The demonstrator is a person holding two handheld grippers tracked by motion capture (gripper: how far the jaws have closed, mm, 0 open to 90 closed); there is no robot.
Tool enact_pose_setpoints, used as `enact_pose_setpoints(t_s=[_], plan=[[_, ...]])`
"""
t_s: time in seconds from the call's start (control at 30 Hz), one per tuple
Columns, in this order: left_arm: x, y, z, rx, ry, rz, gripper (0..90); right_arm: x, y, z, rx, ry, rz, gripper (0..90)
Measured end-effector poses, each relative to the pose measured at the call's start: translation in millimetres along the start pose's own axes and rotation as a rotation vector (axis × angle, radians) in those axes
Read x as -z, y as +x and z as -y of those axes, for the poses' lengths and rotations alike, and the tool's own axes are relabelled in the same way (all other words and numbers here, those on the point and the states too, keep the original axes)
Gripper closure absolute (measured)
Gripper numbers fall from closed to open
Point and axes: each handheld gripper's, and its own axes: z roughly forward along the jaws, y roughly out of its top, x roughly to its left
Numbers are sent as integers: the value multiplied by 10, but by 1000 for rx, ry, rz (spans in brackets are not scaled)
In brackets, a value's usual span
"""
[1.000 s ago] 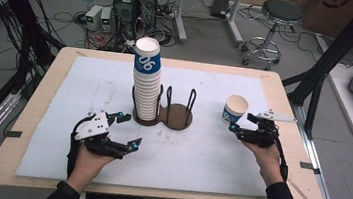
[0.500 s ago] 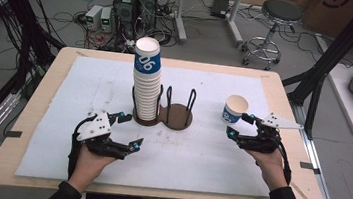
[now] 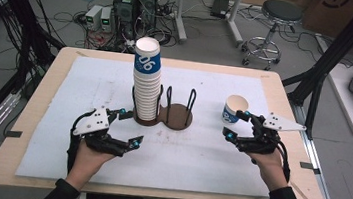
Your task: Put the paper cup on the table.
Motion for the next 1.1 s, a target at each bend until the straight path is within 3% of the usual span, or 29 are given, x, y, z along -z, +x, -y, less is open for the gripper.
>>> enact_pose_setpoints(t_s=[0.27,0.67,1.1], plan=[[41,7,-28,12,1,-2,155,-69,137,-69,45,25,-9,152],[198,59,-64,36,-42,-37,156,-87,159,-96,33,25,-18,152],[208,76,-42,39,-33,-47,155,-77,119,-94,2,26,-9,151]])
